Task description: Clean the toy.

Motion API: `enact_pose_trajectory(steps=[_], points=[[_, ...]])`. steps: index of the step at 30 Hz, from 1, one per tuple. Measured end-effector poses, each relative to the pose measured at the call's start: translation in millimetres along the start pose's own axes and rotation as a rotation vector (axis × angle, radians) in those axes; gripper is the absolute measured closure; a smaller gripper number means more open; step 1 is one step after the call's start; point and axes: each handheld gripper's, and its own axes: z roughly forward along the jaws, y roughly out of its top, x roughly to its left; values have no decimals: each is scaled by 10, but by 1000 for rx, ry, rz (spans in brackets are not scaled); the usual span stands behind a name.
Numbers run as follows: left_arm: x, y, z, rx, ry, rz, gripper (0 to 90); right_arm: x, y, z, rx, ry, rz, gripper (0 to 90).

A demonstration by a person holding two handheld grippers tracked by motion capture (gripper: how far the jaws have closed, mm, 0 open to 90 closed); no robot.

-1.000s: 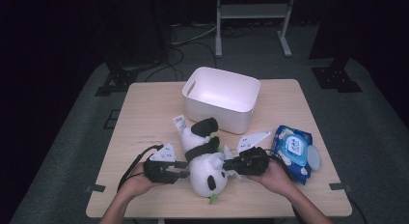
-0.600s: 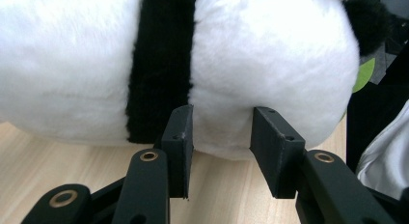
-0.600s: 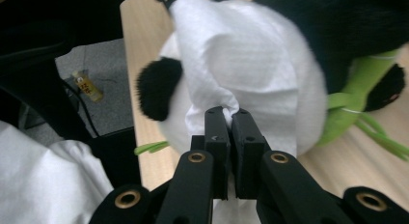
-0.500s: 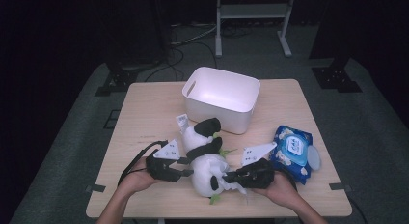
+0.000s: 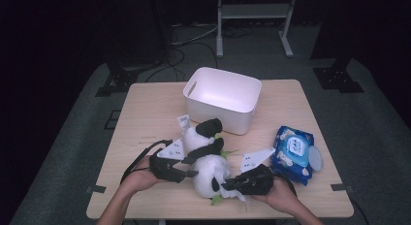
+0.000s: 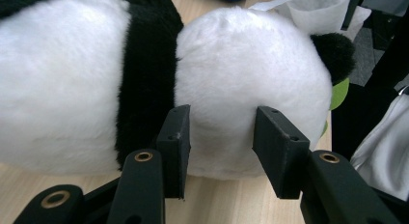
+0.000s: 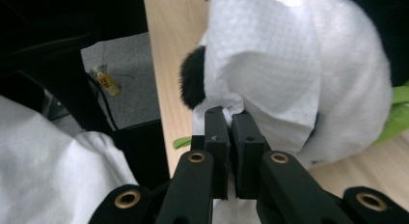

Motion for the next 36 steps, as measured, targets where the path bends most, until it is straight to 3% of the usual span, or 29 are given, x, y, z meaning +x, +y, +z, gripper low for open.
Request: enact_pose_trajectory(steps=[9,17,23,28,30,36], points=[[9,-10,61,2,27,-22,590,-101,113,89,-3,-55,9,864],[68,20,138,1,34,-40,571,-347,166,26,-34,-156,46,863],[102,81,193,5,45,-53,584,-401,89,-54,-62,-180,77,862],[118,121,213,20,53,-46,586,-338,-18,-176,-90,-171,93,862],[123,120,223,16,52,-56,586,-304,-50,-195,-95,-147,94,862],[128,122,224,31,62,-53,586,-270,-100,-51,-46,-98,85,862]])
